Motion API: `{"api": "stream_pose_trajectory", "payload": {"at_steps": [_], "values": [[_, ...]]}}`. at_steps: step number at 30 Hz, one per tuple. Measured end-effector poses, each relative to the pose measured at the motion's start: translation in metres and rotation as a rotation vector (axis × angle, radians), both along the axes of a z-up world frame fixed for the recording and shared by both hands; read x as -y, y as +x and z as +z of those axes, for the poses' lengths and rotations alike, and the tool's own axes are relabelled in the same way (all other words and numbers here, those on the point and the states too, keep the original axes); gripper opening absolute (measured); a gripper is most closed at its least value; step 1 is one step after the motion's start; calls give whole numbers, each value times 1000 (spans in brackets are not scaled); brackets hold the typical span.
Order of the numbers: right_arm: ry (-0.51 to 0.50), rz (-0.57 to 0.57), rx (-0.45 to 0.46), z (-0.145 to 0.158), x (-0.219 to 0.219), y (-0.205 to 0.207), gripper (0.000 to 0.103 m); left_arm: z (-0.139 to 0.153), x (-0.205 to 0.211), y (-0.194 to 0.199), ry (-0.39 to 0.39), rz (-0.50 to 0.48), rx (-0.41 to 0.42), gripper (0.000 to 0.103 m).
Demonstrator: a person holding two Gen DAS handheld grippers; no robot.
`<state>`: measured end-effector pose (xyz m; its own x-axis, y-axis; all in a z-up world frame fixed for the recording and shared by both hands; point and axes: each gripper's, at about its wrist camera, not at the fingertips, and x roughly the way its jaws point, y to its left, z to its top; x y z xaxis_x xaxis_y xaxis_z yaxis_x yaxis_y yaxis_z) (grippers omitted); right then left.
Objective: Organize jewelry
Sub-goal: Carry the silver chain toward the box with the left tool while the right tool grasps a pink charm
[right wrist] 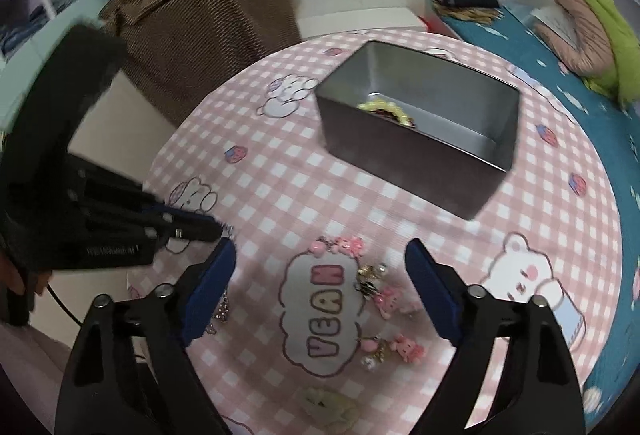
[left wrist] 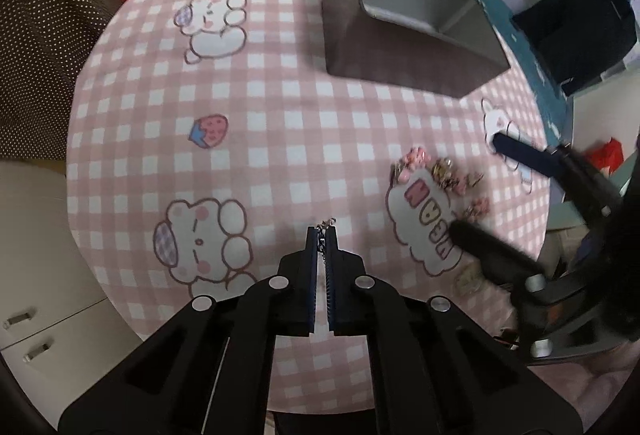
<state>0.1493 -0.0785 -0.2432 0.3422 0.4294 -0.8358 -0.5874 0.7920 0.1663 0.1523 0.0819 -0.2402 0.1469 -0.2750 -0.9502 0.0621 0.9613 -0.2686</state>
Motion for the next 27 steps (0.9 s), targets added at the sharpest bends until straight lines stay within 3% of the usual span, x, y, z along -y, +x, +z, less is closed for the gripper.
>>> {"api": "stream_pose_trajectory", "payload": {"at_steps": [5, 7, 17, 22, 27], "values": [[-42, 77, 18, -11, -16, 1, 53, 15, -12, 9, -37, 50, 28, 3], [-59, 107, 9, -17, -21, 1, 36, 22, -18, 11, -46, 64, 40, 3], [-99, 157, -9, -38, -32, 5, 32, 31, -21, 19, -84, 88, 51, 3], [-120, 144, 8, -37, -29, 8, 10, 27, -10, 19, -85, 84, 56, 3], [-111, 136, 12, -32, -23, 7, 9, 36, -9, 23, -87, 82, 81, 3]]}}
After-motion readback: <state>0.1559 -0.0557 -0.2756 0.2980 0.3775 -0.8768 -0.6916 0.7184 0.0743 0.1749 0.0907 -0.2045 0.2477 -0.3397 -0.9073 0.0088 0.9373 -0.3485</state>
